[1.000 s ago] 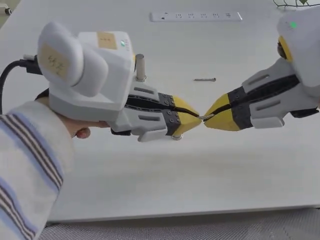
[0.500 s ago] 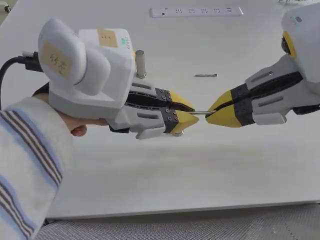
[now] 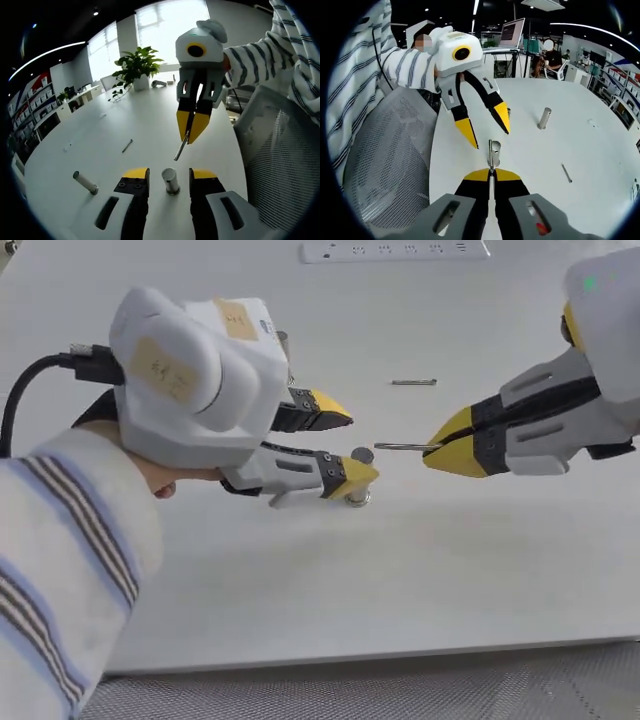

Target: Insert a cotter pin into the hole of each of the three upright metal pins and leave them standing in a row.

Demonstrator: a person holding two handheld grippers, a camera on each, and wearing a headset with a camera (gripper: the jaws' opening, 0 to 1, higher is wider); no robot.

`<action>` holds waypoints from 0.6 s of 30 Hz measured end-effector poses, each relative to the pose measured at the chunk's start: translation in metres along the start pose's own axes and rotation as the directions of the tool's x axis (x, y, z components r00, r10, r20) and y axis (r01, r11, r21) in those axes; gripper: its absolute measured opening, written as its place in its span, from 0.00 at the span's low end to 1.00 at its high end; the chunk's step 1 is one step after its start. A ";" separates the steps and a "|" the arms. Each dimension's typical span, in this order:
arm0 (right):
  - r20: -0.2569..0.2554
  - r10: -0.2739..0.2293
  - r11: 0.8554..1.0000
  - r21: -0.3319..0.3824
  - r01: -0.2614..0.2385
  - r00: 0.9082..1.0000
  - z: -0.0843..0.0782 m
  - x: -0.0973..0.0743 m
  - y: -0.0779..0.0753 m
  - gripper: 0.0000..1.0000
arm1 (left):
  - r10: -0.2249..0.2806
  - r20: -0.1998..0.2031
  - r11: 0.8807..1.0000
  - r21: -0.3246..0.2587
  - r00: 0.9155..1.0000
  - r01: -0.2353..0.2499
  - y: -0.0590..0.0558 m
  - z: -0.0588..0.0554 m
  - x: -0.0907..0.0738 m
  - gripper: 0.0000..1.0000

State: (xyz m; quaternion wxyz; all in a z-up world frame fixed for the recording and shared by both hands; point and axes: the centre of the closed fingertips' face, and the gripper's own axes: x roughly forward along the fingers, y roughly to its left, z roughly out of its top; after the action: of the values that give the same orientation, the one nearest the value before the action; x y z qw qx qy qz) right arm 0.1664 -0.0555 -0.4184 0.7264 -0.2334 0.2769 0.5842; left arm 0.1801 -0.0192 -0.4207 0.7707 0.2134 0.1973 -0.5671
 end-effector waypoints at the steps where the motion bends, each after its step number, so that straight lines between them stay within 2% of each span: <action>1: -0.005 -0.003 1.000 -0.001 0.003 1.000 -0.001 0.001 0.000 0.00 | -0.001 -0.005 1.000 0.001 1.000 0.001 0.000 -0.002 0.001 0.28; 7: -0.039 -0.008 1.000 -0.007 0.008 0.999 -0.008 0.007 -0.001 0.00 | -0.013 -0.029 1.000 -0.020 0.999 0.012 0.001 -0.011 0.007 0.22; 15: -0.055 -0.006 1.000 -0.012 0.006 0.998 -0.017 0.012 -0.009 0.00 | -0.017 -0.039 0.999 -0.039 0.999 0.016 0.006 -0.013 0.011 0.21; 18: -0.060 -0.002 1.000 -0.019 0.001 0.998 -0.018 0.014 -0.009 0.00 | -0.030 -0.029 0.998 -0.058 0.999 0.028 0.004 -0.012 0.012 0.17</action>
State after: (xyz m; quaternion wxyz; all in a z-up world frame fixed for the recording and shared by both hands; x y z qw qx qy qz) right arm 0.1754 -0.0599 -0.4409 0.7158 -0.2578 0.2927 0.5791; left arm 0.1866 -0.0208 -0.4367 0.7652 0.1968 0.2283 -0.5689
